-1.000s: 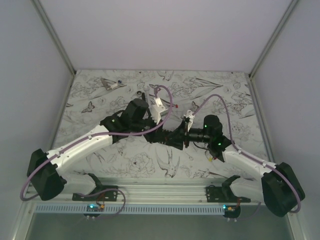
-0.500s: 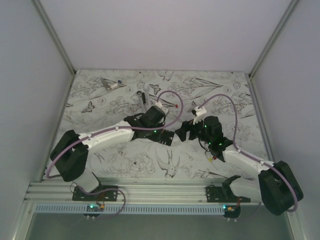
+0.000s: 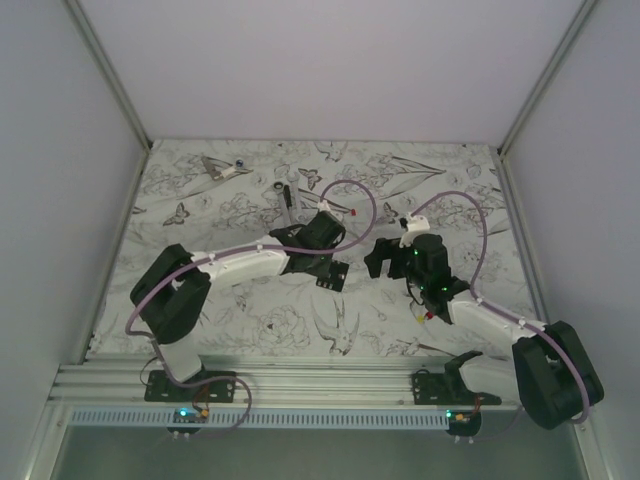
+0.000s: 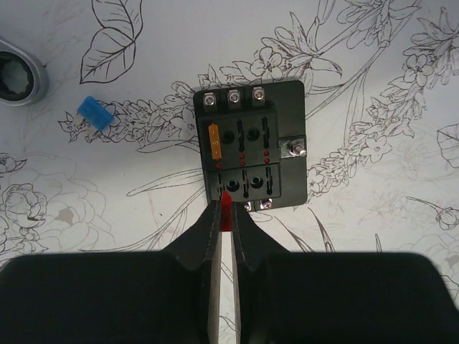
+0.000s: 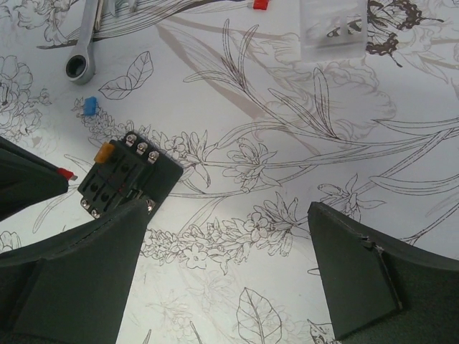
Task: Snap on the fuse box
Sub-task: Pick up the fuse from the center of the board, then install the fuse at the fuse box base.
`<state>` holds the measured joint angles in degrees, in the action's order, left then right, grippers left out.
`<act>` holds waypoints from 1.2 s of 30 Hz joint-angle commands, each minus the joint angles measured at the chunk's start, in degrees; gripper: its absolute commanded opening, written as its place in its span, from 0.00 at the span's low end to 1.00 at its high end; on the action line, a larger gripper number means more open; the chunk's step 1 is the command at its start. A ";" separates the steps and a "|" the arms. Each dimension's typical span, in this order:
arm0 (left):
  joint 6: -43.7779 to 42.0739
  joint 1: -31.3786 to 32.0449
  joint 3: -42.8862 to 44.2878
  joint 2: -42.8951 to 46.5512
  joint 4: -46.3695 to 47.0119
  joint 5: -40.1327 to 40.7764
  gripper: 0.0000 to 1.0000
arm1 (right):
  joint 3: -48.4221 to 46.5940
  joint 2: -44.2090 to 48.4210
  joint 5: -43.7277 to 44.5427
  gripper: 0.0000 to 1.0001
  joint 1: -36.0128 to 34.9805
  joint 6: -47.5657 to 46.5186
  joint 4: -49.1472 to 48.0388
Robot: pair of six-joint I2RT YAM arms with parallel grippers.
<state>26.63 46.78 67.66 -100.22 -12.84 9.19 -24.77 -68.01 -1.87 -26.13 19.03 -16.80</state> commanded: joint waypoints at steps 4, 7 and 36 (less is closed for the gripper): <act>1.17 0.06 1.04 -2.04 1.07 2.08 0.00 | 0.17 0.25 1.43 1.00 0.81 1.45 0.02; 1.84 -0.21 0.68 -2.61 1.57 1.39 0.00 | 0.18 0.10 1.22 1.00 0.83 1.48 -0.05; 4.34 -1.24 -3.73 -2.94 5.71 1.72 0.00 | 0.12 0.12 -0.13 1.00 0.99 1.72 -0.25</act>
<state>30.44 46.00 65.56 -102.96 -6.81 10.46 -24.75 -68.03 -1.87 -25.63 20.21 -16.80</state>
